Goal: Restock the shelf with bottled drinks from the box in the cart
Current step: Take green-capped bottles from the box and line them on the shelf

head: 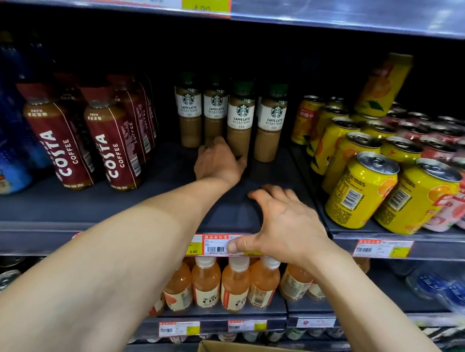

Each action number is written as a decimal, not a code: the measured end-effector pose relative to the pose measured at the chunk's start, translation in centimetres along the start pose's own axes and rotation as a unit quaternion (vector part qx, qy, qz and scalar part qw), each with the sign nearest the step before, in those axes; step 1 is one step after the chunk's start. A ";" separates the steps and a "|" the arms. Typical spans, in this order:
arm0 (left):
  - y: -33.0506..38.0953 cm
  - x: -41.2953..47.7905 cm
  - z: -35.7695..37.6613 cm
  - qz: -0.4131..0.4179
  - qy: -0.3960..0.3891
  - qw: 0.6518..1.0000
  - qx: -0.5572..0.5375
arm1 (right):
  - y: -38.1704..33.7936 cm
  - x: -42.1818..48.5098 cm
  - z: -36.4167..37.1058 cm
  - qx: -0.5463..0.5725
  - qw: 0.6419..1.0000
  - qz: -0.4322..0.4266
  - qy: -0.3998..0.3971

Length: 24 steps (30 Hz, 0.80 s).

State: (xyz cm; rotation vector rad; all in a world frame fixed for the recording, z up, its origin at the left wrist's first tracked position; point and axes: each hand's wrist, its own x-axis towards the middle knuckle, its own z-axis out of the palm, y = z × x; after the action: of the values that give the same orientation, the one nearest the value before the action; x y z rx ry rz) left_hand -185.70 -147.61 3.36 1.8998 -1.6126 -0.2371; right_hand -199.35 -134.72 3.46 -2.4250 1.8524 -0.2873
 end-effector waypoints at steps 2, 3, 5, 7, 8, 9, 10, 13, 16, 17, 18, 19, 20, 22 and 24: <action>-0.4 -0.5 -0.5 0.008 -0.024 0.999 -0.019 | 0.0 0.0 0.1 -0.001 1.000 0.000 -0.002; -0.6 -0.8 -0.9 0.011 -0.041 0.999 -0.028 | 0.0 0.0 0.1 -0.001 1.000 0.002 -0.002; -1.1 -1.7 -1.7 0.017 -0.079 0.996 -0.037 | 0.1 0.1 0.2 -0.002 1.000 0.005 -0.001; -1.6 -3.1 -2.7 0.044 -0.119 0.992 -0.023 | 0.1 0.1 0.2 -0.002 1.000 0.005 -0.003; -1.9 -4.0 -3.4 0.065 -0.134 0.989 -0.012 | 0.1 0.1 0.2 -0.004 1.000 0.005 -0.004; -2.2 -5.0 -4.0 0.084 -0.145 0.986 -0.007 | 0.1 0.1 0.3 -0.007 1.000 0.005 -0.006; -2.6 -6.0 -4.8 0.097 -0.154 0.983 -0.007 | 0.1 0.0 0.2 -0.010 1.000 0.005 -0.006; -3.5 -8.9 -7.0 0.141 -0.179 0.974 0.008 | 0.0 -0.3 0.2 -0.016 1.000 0.010 -0.011; -4.1 -12.0 -8.9 0.187 -0.208 0.958 0.067 | -0.5 -0.8 -0.4 -0.034 0.999 0.009 -0.034; -4.3 -13.0 -9.2 0.200 -0.209 0.952 0.096 | -0.7 -0.9 -0.5 -0.047 0.998 0.007 -0.042; -4.5 -14.2 -9.6 0.214 -0.204 0.947 0.127 | -0.9 -1.2 -0.7 -0.061 0.997 0.008 -0.048; -4.8 -15.3 -10.0 0.226 -0.197 0.941 0.156 | -1.2 -1.7 -0.8 -0.071 0.996 0.014 -0.055; -5.2 -16.3 -10.4 0.233 -0.191 0.937 0.179 | -1.5 -2.3 -0.9 -0.080 0.995 0.024 -0.061; -6.1 -18.2 -10.9 0.233 -0.189 0.933 0.197 | -2.1 -4.0 -0.7 -0.091 0.993 0.035 -0.060; -6.9 -20.3 -11.5 0.230 -0.190 0.935 0.191 | -2.6 -6.5 -0.5 -0.084 0.995 0.038 -0.036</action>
State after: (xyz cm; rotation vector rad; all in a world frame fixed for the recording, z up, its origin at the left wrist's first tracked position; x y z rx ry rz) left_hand -178.89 -124.25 3.34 1.7437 -2.4661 -0.0961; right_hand -198.59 -127.78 3.73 -2.4254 2.0066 -0.0383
